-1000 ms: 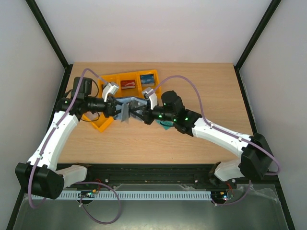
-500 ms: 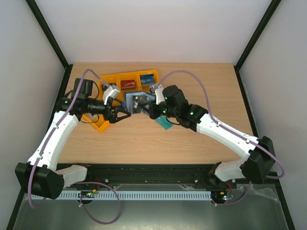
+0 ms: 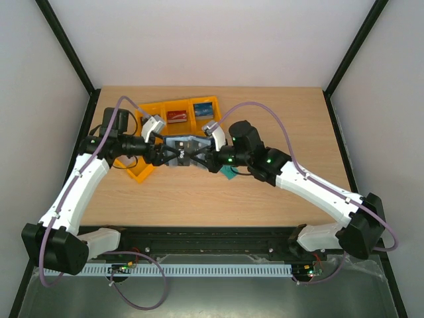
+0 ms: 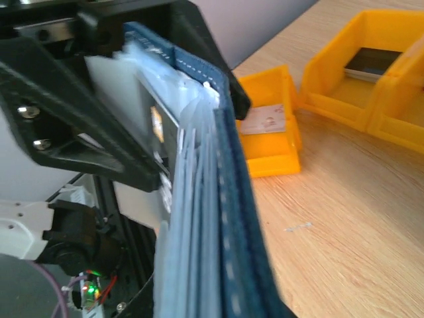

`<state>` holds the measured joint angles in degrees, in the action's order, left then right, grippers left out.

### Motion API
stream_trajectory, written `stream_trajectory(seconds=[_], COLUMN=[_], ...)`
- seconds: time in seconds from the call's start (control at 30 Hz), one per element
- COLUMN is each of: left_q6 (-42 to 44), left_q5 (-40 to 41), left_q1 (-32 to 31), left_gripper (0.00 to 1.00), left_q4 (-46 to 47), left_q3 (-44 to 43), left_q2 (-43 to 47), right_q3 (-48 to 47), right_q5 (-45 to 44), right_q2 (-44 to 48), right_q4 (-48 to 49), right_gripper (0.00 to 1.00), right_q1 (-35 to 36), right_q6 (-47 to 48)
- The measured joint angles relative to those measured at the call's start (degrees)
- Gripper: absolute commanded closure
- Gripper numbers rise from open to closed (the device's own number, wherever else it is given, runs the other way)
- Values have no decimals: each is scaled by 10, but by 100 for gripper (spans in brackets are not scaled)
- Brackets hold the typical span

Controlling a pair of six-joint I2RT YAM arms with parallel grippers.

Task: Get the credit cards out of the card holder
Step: Open the card holder.

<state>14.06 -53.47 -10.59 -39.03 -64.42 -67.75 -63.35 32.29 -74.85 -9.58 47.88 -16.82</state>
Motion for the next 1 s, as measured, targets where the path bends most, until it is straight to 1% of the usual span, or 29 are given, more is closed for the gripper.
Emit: stream_trajectory(seconds=[0.07,0.1,0.13,0.17,0.23,0.27,0.3,0.33,0.4,0.6,0.7,0.8,0.87,1.0], left_q6=[-1,-1,-1,0,-1,-2,3,5,16,72,88,80,65,34], left_q5=[0,0,0,0,-3,-6,-6,-14,-37,-113,-133,-136,-136,-137], left_q1=[0,0,0,0,0,0,0,4,9,14,16,16,16,12], left_gripper=[20,23,29,39,72,87,93,96,98,97,97,96,88,82], left_q4=[1,2,2,1,0,0,-3,-7,-16,-69,-85,-81,-70,-44], left_q3=[0,0,0,0,0,0,0,0,0,-2,-3,-3,-1,7], left_q2=[0,0,0,0,0,0,0,0,3,7,7,7,7,8], right_q3=[3,3,4,6,11,13,14,16,22,42,44,44,44,44], right_q5=[18,26,34,41,54,58,64,65,60,65,75,83,86,92], right_q2=[4,4,4,5,7,8,9,13,17,31,34,35,36,36], right_q4=[9,12,16,20,28,30,30,30,29,37,40,43,46,52], right_gripper=[98,98,98,98,98,99,98,98,98,98,98,98,98,98], right_q1=[0,0,0,0,0,0,-1,-4,-14,-23,-23,-23,-23,-25], right_q6=[1,1,2,2,3,3,4,4,3,3,3,3,3,3])
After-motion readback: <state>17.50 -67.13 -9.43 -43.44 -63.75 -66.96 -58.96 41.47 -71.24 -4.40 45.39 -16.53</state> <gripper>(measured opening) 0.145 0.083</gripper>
